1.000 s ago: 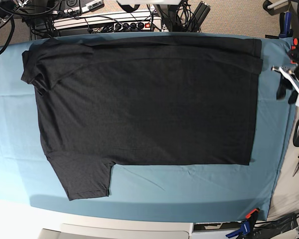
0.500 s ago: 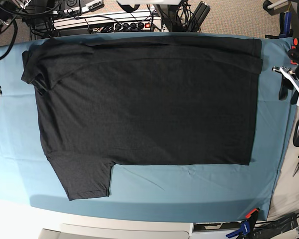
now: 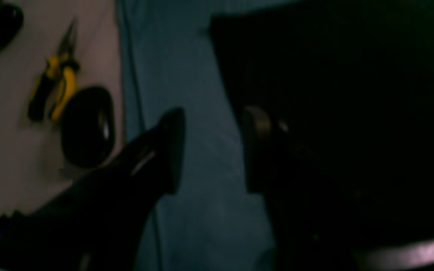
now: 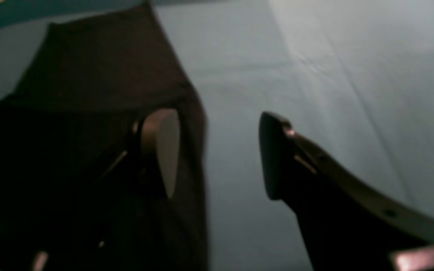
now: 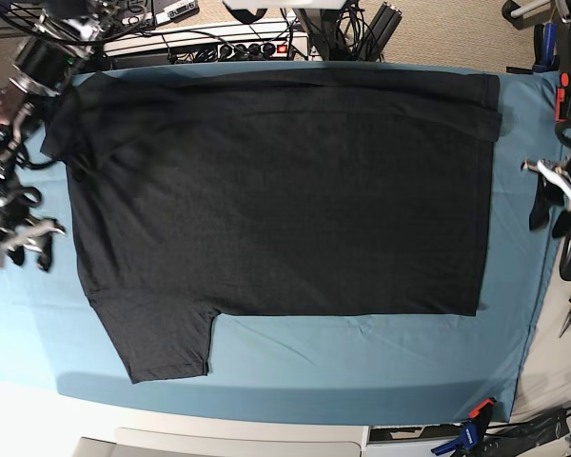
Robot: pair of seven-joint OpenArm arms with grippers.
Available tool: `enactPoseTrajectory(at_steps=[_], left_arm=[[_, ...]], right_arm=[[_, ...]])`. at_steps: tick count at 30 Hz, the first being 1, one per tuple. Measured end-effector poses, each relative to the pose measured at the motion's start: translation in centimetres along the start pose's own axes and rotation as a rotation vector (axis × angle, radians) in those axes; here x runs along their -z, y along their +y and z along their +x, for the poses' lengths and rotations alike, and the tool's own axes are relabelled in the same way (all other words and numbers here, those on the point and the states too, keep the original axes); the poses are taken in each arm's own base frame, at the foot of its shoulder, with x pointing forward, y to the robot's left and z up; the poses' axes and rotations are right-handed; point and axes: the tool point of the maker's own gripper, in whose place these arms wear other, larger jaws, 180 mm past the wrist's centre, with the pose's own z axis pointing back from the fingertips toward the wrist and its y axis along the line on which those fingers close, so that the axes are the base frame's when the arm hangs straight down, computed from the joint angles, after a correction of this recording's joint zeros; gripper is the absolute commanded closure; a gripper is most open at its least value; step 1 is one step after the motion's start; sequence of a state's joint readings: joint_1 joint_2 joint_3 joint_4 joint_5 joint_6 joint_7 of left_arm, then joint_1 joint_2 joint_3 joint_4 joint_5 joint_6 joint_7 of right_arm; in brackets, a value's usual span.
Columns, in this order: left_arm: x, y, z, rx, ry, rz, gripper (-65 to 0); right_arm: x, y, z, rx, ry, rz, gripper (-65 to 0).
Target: Fold the T-shirt properly
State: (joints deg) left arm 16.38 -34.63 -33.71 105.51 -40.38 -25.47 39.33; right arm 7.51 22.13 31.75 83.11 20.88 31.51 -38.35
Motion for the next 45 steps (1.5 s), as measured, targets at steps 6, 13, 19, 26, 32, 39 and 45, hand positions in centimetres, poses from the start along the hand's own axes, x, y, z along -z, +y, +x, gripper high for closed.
enactPoseTrajectory(at_steps=[6, 13, 19, 26, 32, 39, 45], left_arm=[[4.8, -1.5, -2.8, -0.068, 0.091, -0.088, -26.2], [12.2, -3.4, -2.8, -0.081, 0.187, -0.182, -26.2], [16.7, -2.7, 1.1, -0.124, 0.173, -0.189, -26.2], [20.8, -1.8, 1.6, -0.283, 0.202, -0.163, -26.2], [21.8, 0.1, 1.0, -0.306, 0.227, -0.082, -25.3], [21.4, 1.1, -1.7, -0.302, 0.292, -0.022, -25.3], [21.1, 0.9, -3.8, -0.34, 0.285, -0.014, -25.3]], right_arm=[[2.2, 4.8, -0.6, -0.044, 0.019, 0.063, -33.8], [3.2, 6.7, -1.4, -0.083, 0.042, 0.048, -33.8], [3.4, 6.5, -1.6, -0.093, 0.043, 0.009, -33.8], [3.6, 8.1, -2.2, -0.065, 0.041, 0.032, -33.8], [3.6, 7.9, -2.2, -0.069, 0.039, 0.028, -33.8], [3.6, 7.9, -2.2, -0.069, 0.039, 0.027, -33.8], [3.5, 7.9, -2.4, -0.069, 0.045, 0.028, -33.8]])
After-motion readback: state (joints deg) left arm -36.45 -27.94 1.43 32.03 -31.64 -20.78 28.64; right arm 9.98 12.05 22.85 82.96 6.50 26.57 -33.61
